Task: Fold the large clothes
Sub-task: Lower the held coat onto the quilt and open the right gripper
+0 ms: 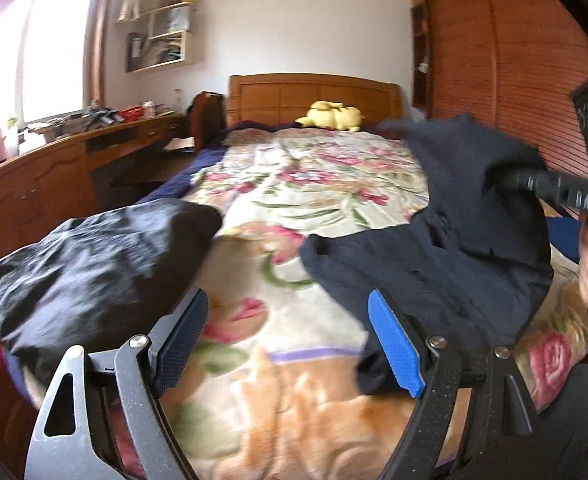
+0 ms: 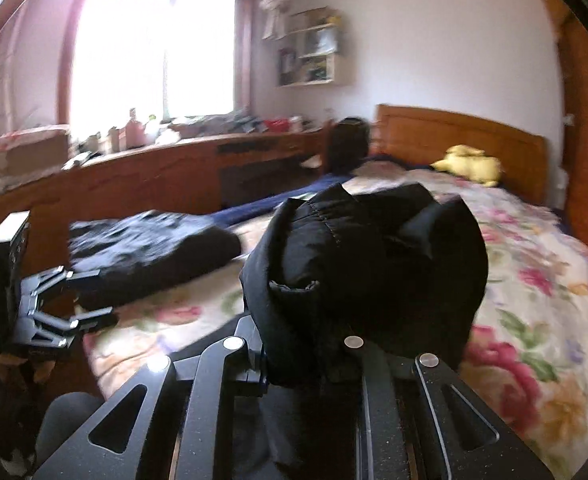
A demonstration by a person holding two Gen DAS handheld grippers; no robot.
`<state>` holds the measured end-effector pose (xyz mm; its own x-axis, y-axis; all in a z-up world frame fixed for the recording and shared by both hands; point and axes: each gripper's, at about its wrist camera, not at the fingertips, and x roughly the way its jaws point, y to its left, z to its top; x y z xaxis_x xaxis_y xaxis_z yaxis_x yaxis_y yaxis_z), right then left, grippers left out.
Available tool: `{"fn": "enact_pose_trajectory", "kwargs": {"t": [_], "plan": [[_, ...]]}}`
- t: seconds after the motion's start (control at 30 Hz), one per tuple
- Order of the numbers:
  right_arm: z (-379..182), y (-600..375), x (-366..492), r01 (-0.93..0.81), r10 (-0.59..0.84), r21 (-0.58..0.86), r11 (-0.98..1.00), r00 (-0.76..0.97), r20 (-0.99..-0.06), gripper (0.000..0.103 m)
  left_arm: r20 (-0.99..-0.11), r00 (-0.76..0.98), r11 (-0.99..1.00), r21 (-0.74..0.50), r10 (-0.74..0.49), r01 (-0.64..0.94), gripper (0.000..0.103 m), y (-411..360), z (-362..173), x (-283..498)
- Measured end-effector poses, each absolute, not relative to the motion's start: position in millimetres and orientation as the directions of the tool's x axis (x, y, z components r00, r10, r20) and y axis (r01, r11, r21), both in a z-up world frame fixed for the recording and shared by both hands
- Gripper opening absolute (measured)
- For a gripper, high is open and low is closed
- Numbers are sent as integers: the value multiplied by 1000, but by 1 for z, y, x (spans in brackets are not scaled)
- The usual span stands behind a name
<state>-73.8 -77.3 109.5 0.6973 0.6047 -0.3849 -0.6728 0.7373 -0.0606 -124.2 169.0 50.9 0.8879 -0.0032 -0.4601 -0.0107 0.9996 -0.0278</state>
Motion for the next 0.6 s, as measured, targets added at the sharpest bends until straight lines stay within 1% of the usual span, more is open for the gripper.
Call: {"fn": "enact_pose_trajectory", "kwargs": {"t": [0.07,0.27,0.33,0.37,0.43,0.5,0.53,0.57,0.6], "plan": [[91,-58,-69,-706,621,-52,706,653,-433,17,-459,888,999,-30,22,-40,83,182,49,-130],[27,-28,-49,-737,605,8,676,549,-576,18,-462,885,996,-33,54,-78,83,202,46,-136],[16,-20,-43,-737,589,-6,676,544,-598,19,-458,887,996,-36,51,-77,83,202,47,-135],[17,-17,-43,-735,584,-10,678,547,-600,22,-457,888,997,-36,50,-74,83,201,47,-134],[21,-12,-41,-723,572,-21,691,564,-596,23,-452,891,997,-35,46,-70,83,198,48,-134],[33,-12,-52,-719,566,-24,695,567,-598,28,-453,890,997,-37,39,-62,83,195,48,-132],[36,-14,-53,-720,568,-16,694,561,-602,34,-453,891,998,-37,35,-58,83,192,49,-131],[41,-19,-54,-726,579,0,688,549,-603,43,-452,891,998,-35,30,-51,83,189,50,-130],[44,-26,-68,-735,595,14,678,538,-596,47,-450,892,998,-34,26,-47,83,187,51,-129]]}}
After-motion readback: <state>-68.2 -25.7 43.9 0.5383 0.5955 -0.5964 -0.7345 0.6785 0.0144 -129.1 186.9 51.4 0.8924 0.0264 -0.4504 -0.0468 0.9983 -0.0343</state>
